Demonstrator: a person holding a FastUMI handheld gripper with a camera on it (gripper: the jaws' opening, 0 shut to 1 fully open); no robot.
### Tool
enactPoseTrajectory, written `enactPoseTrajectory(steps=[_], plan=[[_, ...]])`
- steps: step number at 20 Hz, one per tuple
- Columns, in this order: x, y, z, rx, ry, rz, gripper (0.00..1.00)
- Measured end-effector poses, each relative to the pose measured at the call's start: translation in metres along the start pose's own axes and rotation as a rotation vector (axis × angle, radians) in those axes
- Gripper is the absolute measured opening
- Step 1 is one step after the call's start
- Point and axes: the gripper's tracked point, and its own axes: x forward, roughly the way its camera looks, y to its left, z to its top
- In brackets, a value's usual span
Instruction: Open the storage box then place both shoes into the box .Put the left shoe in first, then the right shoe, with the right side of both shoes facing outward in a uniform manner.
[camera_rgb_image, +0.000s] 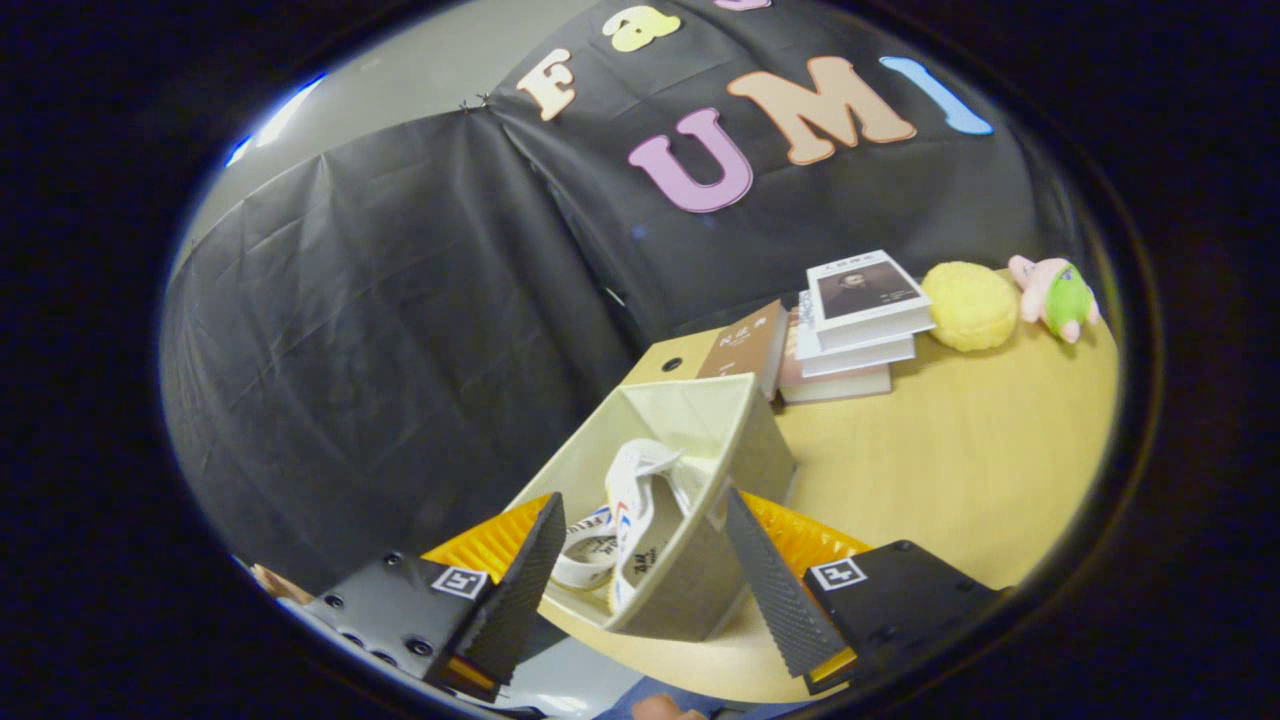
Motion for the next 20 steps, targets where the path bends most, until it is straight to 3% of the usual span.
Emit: enactPoseTrajectory(steps=[5, 10, 16, 20], plan=[[-0.042, -0.071, 0.008, -0.058, -0.116, -0.126, 1.00], [-0.095, -0.139, 0.024, -0.293, -0.257, -0.347, 1.00], [-0.129, -0.169, 0.035, -0.435, -0.349, -0.453, 1.00], [-0.142, -0.171, 0.043, -0.415, -0.406, -0.478, 1.00]])
